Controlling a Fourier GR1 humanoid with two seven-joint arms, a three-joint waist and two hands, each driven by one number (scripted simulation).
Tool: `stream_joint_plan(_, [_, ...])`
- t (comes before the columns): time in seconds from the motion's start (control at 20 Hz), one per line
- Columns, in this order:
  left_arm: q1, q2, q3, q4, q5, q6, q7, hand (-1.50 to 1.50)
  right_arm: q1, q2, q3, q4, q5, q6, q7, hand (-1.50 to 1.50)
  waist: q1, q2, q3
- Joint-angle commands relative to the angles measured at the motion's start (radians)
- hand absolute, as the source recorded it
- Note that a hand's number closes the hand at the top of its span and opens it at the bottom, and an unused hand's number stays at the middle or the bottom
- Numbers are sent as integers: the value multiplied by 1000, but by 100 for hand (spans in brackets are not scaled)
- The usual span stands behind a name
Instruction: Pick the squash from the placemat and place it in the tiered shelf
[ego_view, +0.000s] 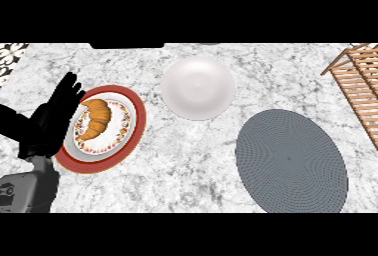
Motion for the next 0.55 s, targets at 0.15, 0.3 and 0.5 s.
stream_joint_plan(0.15, [33,-12,2,13,-1,-8,-36,0,200,-76,-204,148,-119,248,-175,-150,-3,1,0])
stream_joint_plan(0.3, [-24,29,34,23,22,-24,0,0,288,-44,-270,89,-143,335,-235,-150,-11,0,0])
stream_joint_plan(0.5, [0,-13,-7,2,-11,4,-2,0,359,34,-243,70,-90,363,-408,-150,6,3,0])
